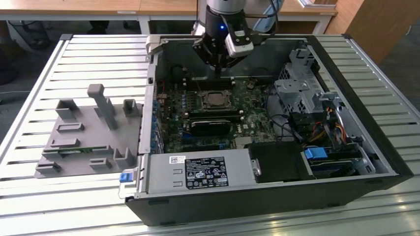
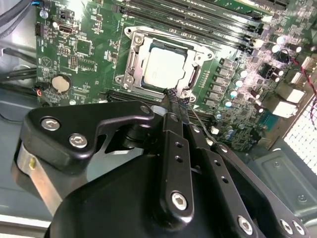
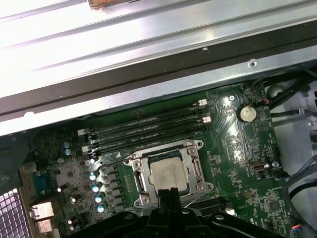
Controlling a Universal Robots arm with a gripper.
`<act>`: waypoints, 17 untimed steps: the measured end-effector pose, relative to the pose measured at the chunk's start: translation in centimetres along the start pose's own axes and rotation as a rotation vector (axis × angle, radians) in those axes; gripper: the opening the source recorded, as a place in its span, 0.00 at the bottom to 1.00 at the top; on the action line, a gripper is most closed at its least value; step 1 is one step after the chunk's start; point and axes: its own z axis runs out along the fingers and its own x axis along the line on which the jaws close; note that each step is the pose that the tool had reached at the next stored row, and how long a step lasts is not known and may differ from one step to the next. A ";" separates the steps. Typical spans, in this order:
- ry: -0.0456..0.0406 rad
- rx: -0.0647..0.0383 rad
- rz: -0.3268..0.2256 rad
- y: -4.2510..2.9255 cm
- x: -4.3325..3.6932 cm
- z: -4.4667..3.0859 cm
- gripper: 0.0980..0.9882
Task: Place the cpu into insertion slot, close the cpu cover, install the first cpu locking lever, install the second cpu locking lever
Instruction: 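Install the first cpu locking lever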
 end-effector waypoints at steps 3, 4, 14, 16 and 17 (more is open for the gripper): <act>0.0001 0.000 -0.028 0.00 0.00 0.00 0.02; 0.0000 0.000 -0.043 0.00 0.00 0.01 0.02; 0.0020 -0.014 -0.200 0.00 0.00 0.06 0.02; 0.0055 -0.036 -0.211 0.00 0.00 0.07 0.02; 0.0076 -0.049 -0.214 0.00 0.01 0.09 0.02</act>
